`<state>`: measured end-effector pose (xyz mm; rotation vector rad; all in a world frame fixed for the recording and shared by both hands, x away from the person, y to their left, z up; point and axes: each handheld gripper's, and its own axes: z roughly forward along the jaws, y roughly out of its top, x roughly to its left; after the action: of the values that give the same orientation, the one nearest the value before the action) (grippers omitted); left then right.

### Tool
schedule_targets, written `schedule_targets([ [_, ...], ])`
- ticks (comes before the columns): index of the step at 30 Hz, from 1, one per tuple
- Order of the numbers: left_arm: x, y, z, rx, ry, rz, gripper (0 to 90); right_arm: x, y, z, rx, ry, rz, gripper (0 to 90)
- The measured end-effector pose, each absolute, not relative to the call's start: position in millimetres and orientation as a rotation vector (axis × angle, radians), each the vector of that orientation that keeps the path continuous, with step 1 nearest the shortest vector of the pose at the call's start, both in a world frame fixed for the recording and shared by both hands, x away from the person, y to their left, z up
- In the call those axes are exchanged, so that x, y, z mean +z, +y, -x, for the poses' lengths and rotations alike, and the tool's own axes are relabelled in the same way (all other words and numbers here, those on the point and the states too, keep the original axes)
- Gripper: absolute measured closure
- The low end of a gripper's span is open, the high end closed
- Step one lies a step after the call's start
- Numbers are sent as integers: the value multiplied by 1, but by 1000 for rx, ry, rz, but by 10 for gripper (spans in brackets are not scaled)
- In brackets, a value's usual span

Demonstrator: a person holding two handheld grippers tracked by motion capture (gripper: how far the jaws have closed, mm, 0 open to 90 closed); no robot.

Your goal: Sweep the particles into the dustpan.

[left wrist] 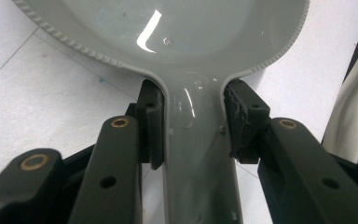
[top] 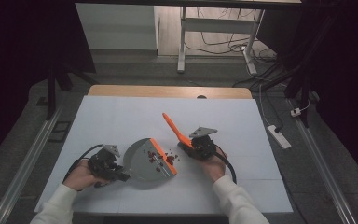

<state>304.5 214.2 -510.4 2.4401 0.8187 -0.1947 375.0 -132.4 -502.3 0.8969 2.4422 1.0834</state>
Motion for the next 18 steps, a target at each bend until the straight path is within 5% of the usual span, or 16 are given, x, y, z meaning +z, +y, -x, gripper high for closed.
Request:
schedule_targets([
  [18, -511, 214, -305, -196, 820, -2444, 624, -507, -87, -352, 1237, 2506, -843, 700],
])
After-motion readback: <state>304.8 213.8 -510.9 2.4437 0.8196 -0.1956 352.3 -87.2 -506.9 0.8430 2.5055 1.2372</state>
